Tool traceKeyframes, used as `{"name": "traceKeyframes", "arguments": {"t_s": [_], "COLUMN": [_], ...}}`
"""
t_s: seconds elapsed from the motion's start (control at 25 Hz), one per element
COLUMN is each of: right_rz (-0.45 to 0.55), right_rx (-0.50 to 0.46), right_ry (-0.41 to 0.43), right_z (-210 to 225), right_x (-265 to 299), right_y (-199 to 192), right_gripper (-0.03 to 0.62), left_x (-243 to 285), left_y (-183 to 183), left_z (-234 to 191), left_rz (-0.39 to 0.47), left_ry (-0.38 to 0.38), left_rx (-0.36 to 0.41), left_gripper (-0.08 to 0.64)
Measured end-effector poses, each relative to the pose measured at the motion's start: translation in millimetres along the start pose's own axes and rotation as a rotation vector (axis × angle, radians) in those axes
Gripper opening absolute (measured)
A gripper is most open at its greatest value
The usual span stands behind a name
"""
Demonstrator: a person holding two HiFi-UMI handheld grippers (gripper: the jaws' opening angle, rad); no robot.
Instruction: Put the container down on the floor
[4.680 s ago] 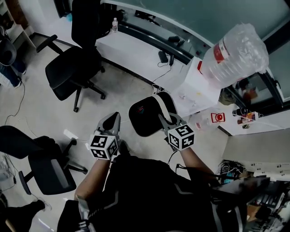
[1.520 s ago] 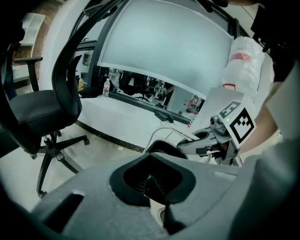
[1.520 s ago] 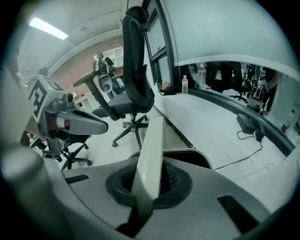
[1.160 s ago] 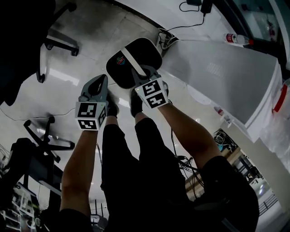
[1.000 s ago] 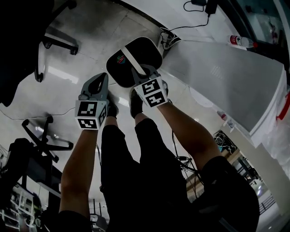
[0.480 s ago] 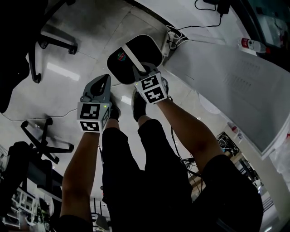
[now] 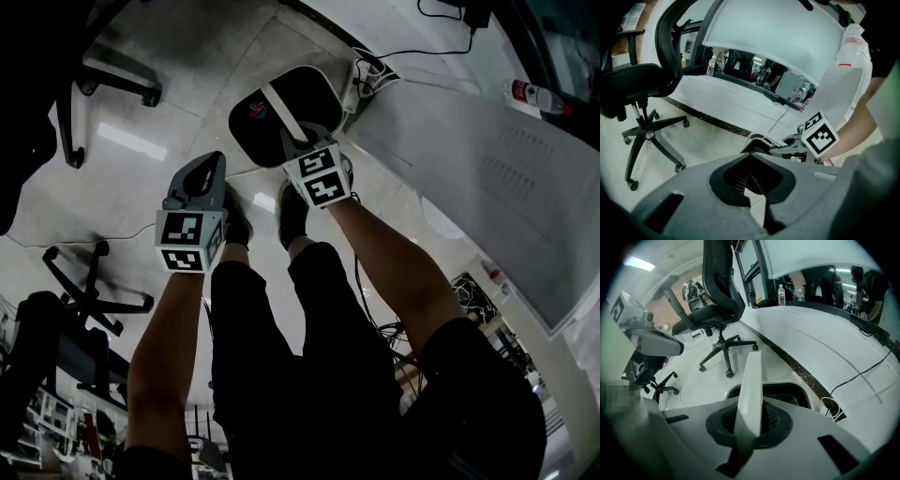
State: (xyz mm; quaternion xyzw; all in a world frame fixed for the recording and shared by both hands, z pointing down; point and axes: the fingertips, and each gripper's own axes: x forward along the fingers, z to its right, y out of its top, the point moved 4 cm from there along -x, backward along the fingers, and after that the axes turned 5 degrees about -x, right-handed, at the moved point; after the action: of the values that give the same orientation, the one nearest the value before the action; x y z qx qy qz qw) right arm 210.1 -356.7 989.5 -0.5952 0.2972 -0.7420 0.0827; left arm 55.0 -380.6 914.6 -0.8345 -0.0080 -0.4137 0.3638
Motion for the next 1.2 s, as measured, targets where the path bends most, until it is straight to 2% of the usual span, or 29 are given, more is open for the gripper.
{"name": "traceKeyframes", "arguments": {"t_s": [0.24, 0.52, 0.6, 0.64, 0.72, 1.2], "right_rz": [-0.007, -0.041, -0.039, -0.041, -0.053, -0.064], "right_rx": [0.023, 0.015, 0.027, 0.033, 0.037, 0.014], "right_ry": [0.003, -0.004, -0.021, -0.025, -0.018, 0.010], "right_z": [4, 8, 13, 14, 16, 13], "right_x": [0, -5, -9, -12, -16, -44], "right_y": [-5, -6, -5, -4, -3, 8], "right_gripper": [0.008, 0.013, 0.045, 0.090, 0.117, 0.146], "left_x": [-3, -13, -19, -23, -29, -55], "left_y": [-3, -2, 2, 4, 8, 23], "left_z": [1, -3, -3, -3, -2, 21], "left_rz": [-0.006, -0.003, 0.002, 0.005, 0.009, 0.020], "left_ry": [-0.003, 0.028, 0.039, 0.044, 0.046, 0.045], "left_rx": [0.001, -0.009, -0.005, -0.004, -0.006, 0.014], "left_gripper": [0.006, 0.006, 0.006, 0.006, 0.006, 0.006]}}
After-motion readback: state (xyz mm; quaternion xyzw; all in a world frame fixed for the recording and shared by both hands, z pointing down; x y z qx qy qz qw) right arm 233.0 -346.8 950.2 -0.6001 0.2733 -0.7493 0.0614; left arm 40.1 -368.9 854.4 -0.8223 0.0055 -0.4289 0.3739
